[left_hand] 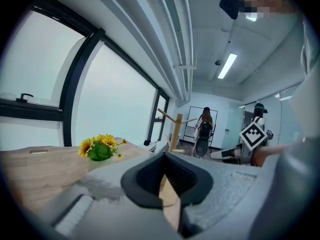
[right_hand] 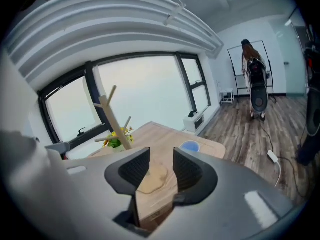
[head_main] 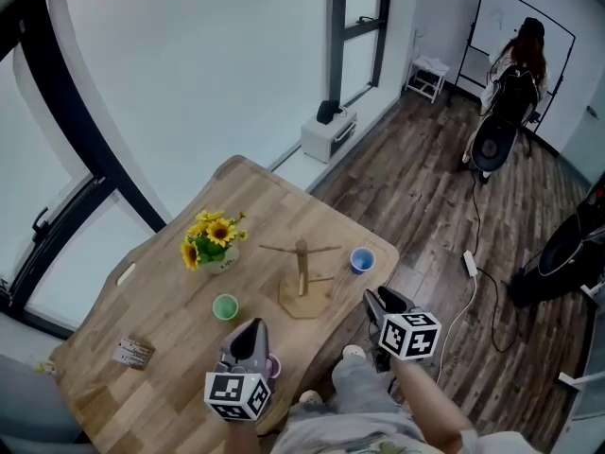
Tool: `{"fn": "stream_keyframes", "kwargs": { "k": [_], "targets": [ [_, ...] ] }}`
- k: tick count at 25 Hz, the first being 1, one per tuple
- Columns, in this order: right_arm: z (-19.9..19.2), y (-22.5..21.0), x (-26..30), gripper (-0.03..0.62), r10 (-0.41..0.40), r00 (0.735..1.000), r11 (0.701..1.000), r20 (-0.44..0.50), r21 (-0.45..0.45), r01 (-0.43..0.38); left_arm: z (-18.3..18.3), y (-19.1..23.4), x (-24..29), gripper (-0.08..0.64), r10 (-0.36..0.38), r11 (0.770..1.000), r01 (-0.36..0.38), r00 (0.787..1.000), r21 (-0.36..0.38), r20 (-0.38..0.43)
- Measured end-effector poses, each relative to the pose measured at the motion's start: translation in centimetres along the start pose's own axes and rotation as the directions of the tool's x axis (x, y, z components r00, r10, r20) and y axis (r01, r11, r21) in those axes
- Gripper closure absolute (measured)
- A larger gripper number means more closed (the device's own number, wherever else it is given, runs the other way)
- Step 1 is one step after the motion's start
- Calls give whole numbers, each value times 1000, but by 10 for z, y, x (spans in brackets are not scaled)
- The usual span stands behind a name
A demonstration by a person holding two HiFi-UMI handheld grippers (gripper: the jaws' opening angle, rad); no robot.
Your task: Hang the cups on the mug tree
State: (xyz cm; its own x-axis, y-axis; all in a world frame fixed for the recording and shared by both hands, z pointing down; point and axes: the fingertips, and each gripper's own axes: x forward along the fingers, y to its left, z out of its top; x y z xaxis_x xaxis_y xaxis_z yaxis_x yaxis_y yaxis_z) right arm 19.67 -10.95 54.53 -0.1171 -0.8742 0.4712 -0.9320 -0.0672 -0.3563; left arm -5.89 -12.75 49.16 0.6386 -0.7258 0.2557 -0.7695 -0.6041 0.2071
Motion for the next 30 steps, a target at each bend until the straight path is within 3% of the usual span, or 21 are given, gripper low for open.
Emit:
{"fn": "stream_keyframes", "kwargs": {
  "k": [4,10,20,30],
  "targets": [
    [-3,-28,30,454,20,998,985,-54,172,-11,-1,6,10,558,43,999,-43,999,3,-22],
    [-10,-60,63,454,39,992,942,-117,334,2,-3,13,16,558,113,994,-113,993,-6,-46],
    [-26,-97,107,454,62,973,874,-222,483,54,-3,15,21,558,212,977,-213,975,-10,-67],
    [-49,-119,128,470,90,958,782,-274,615,103,-8,9,19,558,273,962,-274,958,-9,-89]
  ]
}}
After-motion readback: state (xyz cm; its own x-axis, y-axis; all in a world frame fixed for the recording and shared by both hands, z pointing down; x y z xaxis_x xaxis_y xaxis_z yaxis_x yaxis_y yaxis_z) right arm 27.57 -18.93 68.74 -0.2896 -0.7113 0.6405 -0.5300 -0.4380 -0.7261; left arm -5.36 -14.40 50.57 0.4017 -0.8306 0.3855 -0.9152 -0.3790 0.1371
